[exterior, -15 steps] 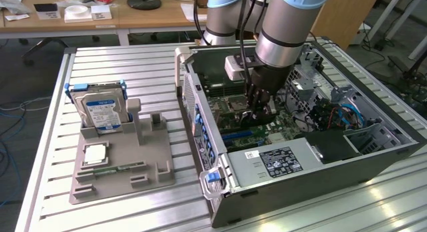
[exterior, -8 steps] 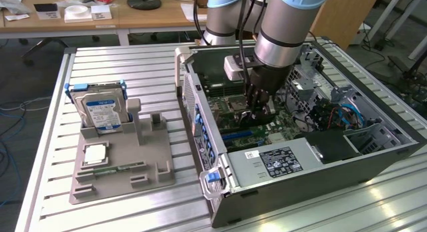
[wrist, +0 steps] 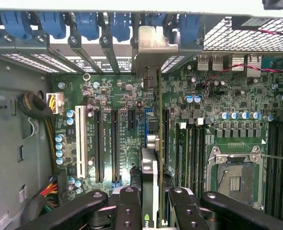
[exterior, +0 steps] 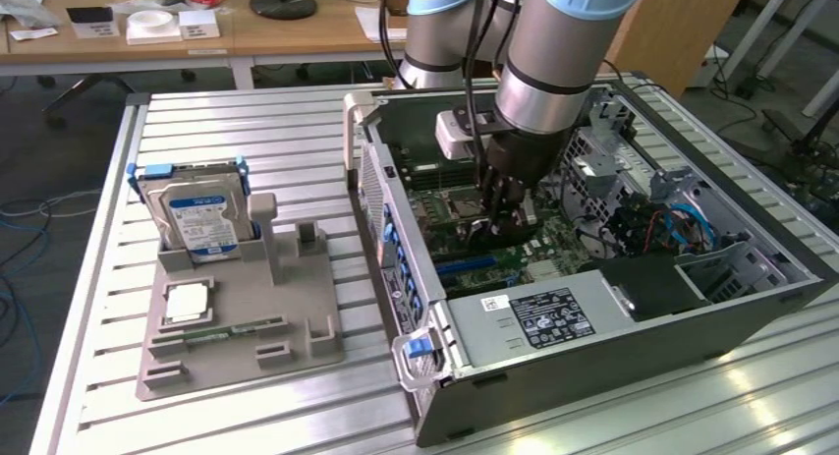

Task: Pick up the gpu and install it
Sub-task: 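Insert the gpu into the slot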

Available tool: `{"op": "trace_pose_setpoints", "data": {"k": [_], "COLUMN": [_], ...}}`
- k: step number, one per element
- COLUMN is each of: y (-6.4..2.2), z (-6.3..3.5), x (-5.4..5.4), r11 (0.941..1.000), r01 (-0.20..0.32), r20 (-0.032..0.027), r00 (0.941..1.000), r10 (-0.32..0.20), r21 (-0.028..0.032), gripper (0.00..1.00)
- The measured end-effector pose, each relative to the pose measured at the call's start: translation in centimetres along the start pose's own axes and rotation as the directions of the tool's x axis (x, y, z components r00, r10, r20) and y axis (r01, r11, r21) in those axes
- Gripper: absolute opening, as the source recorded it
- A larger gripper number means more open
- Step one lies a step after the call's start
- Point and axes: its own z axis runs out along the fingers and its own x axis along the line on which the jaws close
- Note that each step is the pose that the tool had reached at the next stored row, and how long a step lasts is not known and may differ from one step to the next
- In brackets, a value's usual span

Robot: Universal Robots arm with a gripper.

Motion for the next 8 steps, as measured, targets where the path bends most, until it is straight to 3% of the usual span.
{"op": "trace_pose_setpoints", "data": {"k": [8], "y": [0.34], "z": [0.0], "x": [0.0], "r11": [1.0], "r01": [0.0], "r20": [-0.0002], "r00": [1.0], "r10": [0.0], "r21": [-0.0001], "gripper": [0.27]}}
